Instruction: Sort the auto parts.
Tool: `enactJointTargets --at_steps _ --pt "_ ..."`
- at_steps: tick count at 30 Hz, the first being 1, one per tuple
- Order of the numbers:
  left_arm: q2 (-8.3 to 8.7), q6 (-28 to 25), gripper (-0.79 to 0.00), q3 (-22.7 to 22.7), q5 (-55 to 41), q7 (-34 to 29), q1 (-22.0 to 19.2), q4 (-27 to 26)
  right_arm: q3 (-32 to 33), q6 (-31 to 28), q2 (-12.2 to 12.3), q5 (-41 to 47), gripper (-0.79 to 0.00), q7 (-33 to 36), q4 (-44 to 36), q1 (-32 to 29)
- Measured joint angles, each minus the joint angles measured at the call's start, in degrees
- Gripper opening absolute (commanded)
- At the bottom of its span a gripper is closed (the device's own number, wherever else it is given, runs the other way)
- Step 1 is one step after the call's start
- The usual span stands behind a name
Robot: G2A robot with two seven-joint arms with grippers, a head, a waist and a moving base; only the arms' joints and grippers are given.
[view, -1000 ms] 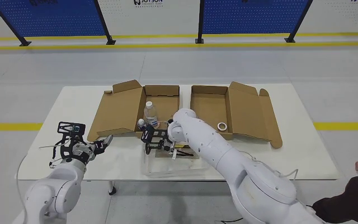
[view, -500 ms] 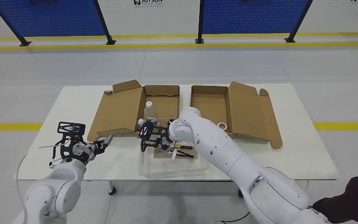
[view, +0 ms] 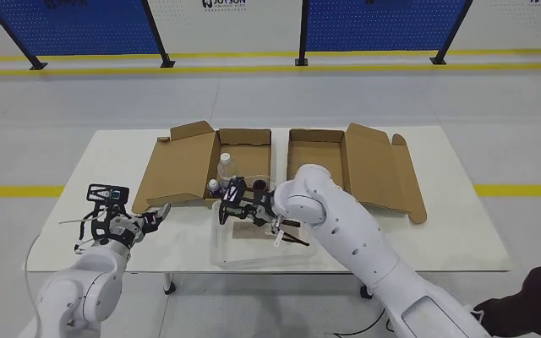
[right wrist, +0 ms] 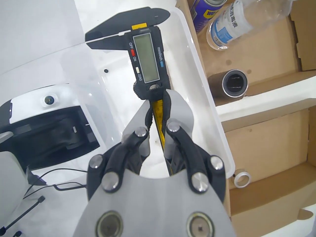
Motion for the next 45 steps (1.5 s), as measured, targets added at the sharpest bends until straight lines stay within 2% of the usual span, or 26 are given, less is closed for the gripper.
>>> enactJointTargets --at_steps 10,19,24,36,45 --pt "0.0 0.0 0.0 0.0 0.0 0.0 0.0 0.0 2.6 1.0 1.5 -0.9 -0.785 0.4 -4.0 -2.3" --pt "0.0 0.0 0.0 0.0 0.0 0.0 0.0 0.0 5.1 3.0 2.1 -0.8 -0.785 -0.5 -6.7 0.2" --pt "0.0 0.0 0.0 0.0 0.0 0.0 0.0 0.0 7.8 6.6 2.6 -1.7 -0.785 -1.1 -7.7 1.4" --pt "0.0 0.0 0.0 0.0 0.0 0.0 0.0 0.0 19.6 16.0 5.2 -6.3 -0.785 -2.3 -7.3 -1.7" --pt "0.0 0.0 0.0 0.0 0.0 0.0 0.0 0.0 27.6 16.3 7.2 -7.1 -0.785 -4.3 -0.7 -4.2"
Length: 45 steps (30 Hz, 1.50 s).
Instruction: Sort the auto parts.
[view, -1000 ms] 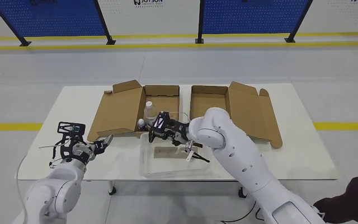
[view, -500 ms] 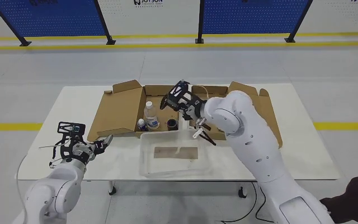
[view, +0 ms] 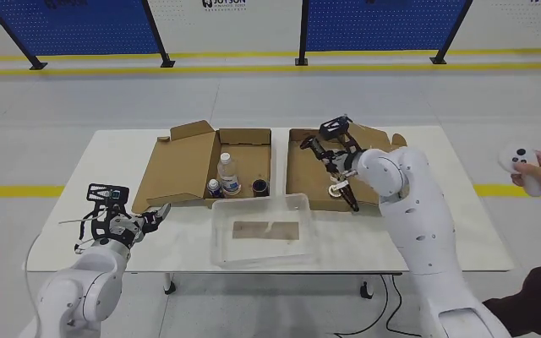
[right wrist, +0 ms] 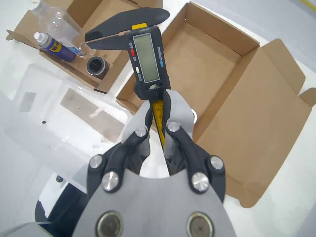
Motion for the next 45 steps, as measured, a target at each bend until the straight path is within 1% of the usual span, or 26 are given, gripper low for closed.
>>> enactJointTargets --at_steps 5,16,24,30,37,40,42,43,45 --pt "0.0 0.0 0.0 0.0 0.0 0.0 0.0 0.0 0.7 -1.2 0.4 -0.4 -0.785 -0.5 6.1 2.5" --pt "0.0 0.0 0.0 0.0 0.0 0.0 0.0 0.0 -2.2 -1.5 -0.1 0.6 -0.785 -3.2 23.8 12.2" --pt "0.0 0.0 0.0 0.0 0.0 0.0 0.0 0.0 -3.2 1.9 -1.3 5.4 -0.785 -8.1 36.9 18.7" --pt "0.0 0.0 0.0 0.0 0.0 0.0 0.0 0.0 -3.2 4.6 -2.1 9.8 -0.785 -12.1 42.9 21.3" --pt "0.0 0.0 0.0 0.0 0.0 0.0 0.0 0.0 -3.7 7.1 -2.9 13.0 -0.785 -16.2 45.8 21.6" --pt "0.0 0.0 0.0 0.0 0.0 0.0 0.0 0.0 -3.9 7.5 -3.2 14.4 -0.616 -17.2 47.0 21.5" --pt "0.0 0.0 0.0 0.0 0.0 0.0 0.0 0.0 -4.3 7.5 -3.4 14.8 -0.474 -17.6 47.7 21.6" --pt "0.0 0.0 0.0 0.0 0.0 0.0 0.0 0.0 -4.4 7.4 -3.5 15.1 -0.443 -17.7 48.0 21.6" --pt "0.0 0.0 0.0 0.0 0.0 0.0 0.0 0.0 -4.6 7.3 -3.7 15.8 -0.419 -17.9 48.7 21.6"
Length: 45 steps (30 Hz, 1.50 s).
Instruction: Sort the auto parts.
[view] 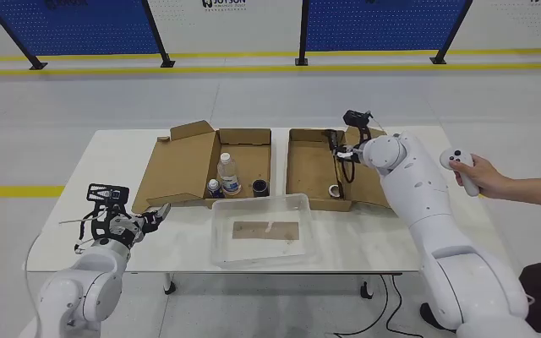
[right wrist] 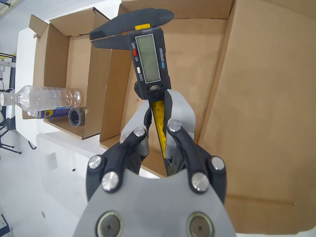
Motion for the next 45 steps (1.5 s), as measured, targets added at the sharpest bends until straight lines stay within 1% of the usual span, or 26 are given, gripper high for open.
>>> enactJointTargets --at_steps 7,8,9,10,11,12,17,20,23,26,29,33,36,40,45 --pt "0.0 0.0 0.0 0.0 0.0 0.0 0.0 0.0 -0.9 -1.0 -0.2 0.2 -0.416 -0.1 1.0 0.2" --pt "0.0 0.0 0.0 0.0 0.0 0.0 0.0 0.0 -1.0 -1.3 -0.1 0.0 -0.4 -0.3 0.9 0.2" --pt "0.0 0.0 0.0 0.0 0.0 0.0 0.0 0.0 -1.2 -1.7 -0.1 -0.2 -0.357 -0.5 0.7 0.3" --pt "0.0 0.0 0.0 0.0 0.0 0.0 0.0 0.0 -1.2 -2.0 -0.1 -0.2 -0.215 -0.7 0.5 0.3" --pt "0.0 0.0 0.0 0.0 0.0 0.0 0.0 0.0 -1.3 -2.5 -0.1 -0.2 -0.04 -0.9 0.2 0.3" --pt "0.0 0.0 0.0 0.0 0.0 0.0 0.0 0.0 -1.3 -3.0 0.0 -0.2 0.0 -1.3 -0.4 0.2" --pt "0.0 0.0 0.0 0.0 0.0 0.0 0.0 0.0 -0.6 -5.1 0.8 -0.7 0.0 -4.3 -4.7 -1.2" --pt "0.0 0.0 0.0 0.0 0.0 0.0 0.0 0.0 1.0 -7.1 1.7 -0.4 0.0 -6.6 -9.5 -3.4" --pt "0.0 0.0 0.0 0.0 0.0 0.0 0.0 0.0 3.1 -8.3 2.8 -0.6 0.0 -8.2 -16.8 -7.2" --pt "0.0 0.0 0.0 0.0 0.0 0.0 0.0 0.0 5.7 -8.7 4.0 -0.9 0.0 -9.5 -26.5 -12.7" --pt "0.0 0.0 0.0 0.0 0.0 0.0 0.0 0.0 8.5 -7.8 5.1 -0.8 0.0 -9.9 -37.9 -19.6" --pt "0.0 0.0 0.0 0.0 0.0 0.0 0.0 0.0 11.6 -6.0 6.2 -2.2 0.0 -9.5 -53.8 -29.2" --pt "0.0 0.0 0.0 0.0 0.0 0.0 0.0 0.0 12.6 -6.3 6.8 -4.0 0.0 -8.4 -63.2 -35.2" --pt "0.0 0.0 0.0 0.0 0.0 0.0 0.0 0.0 14.5 -7.4 7.4 -4.0 0.0 -7.9 -71.1 -41.2" --pt "0.0 0.0 0.0 0.0 0.0 0.0 0.0 0.0 17.3 -9.7 8.2 -3.3 0.0 -8.0 -76.4 -46.9"
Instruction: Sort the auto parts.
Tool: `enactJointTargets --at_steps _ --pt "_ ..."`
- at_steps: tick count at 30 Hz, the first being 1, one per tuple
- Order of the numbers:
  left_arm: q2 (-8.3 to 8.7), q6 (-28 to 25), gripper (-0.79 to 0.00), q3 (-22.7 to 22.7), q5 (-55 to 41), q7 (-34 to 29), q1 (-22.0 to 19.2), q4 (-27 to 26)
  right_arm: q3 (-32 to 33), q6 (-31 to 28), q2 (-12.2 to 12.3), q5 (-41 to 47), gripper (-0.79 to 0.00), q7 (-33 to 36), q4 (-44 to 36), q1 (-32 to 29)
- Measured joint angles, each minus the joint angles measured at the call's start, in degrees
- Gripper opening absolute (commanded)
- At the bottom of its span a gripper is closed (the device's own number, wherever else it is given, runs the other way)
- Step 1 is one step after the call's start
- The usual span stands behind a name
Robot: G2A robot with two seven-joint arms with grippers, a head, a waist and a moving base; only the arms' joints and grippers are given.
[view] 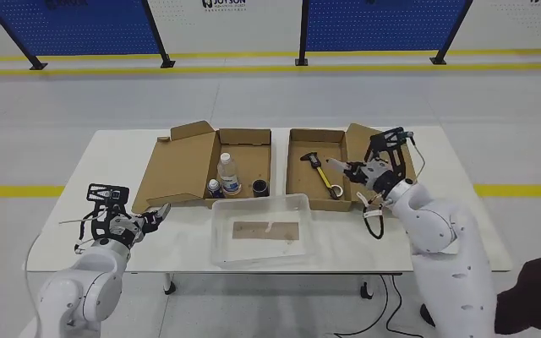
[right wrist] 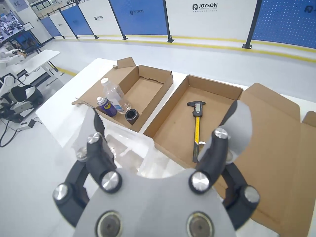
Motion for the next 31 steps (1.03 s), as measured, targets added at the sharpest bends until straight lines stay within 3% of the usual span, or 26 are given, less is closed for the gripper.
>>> enactJointTargets --at_steps 9,31 --pt "0.0 0.0 0.0 0.0 0.0 0.0 0.0 0.0 5.1 -5.0 1.2 3.0 0.0 -0.1 -5.2 -7.2" --pt "0.0 0.0 0.0 0.0 0.0 0.0 0.0 0.0 5.7 -6.1 1.4 3.8 -0.001 0.2 -5.0 -7.4"
